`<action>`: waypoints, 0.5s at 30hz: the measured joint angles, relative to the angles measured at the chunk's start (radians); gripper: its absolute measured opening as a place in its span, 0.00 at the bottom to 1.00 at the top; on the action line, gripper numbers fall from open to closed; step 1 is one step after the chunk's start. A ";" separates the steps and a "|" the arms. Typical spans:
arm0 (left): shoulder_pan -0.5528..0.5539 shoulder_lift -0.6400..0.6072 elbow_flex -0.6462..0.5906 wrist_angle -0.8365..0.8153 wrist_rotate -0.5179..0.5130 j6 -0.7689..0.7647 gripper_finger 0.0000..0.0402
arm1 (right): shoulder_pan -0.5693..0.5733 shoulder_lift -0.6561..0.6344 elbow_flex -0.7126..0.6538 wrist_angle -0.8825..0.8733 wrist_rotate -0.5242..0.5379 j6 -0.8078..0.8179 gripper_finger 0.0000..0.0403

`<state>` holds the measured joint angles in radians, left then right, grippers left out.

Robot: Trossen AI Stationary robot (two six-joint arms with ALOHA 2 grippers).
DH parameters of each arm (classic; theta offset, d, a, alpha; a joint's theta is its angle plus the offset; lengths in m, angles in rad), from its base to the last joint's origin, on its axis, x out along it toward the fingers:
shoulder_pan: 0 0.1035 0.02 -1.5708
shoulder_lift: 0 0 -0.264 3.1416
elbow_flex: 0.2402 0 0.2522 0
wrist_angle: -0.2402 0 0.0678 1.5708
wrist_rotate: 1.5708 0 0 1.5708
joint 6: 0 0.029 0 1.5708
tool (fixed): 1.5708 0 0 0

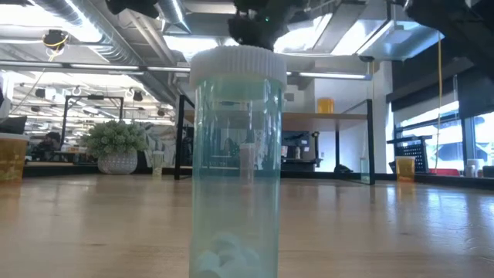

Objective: Pick and place medicine bottles onto shelf by color
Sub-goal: Put the bottom yellow pill bottle on the shelf aligned with the other yellow pill bottle

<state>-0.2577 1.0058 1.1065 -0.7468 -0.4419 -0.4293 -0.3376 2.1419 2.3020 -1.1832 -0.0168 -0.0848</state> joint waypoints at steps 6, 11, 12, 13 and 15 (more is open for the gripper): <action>0.000 0.000 0.000 0.000 -0.003 -0.006 0.37 | -0.029 0.001 0.000 -0.063 0.023 -0.002 0.29; 0.000 0.000 0.000 0.000 -0.003 -0.006 0.37 | -0.040 0.003 0.000 -0.079 0.032 -0.003 0.29; 0.000 0.000 0.000 0.000 -0.003 -0.007 0.37 | -0.040 0.006 0.000 -0.071 0.033 -0.006 0.29; 0.000 0.000 0.000 0.000 -0.003 -0.006 0.37 | -0.040 0.009 -0.001 -0.057 0.032 -0.007 0.29; 0.000 0.000 0.000 -0.001 -0.003 -0.006 0.37 | -0.040 0.014 -0.001 -0.030 0.021 -0.008 0.29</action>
<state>-0.2574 1.0058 1.1065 -0.7475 -0.4450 -0.4355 -0.3772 2.1563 2.3009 -1.2137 0.0044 -0.0929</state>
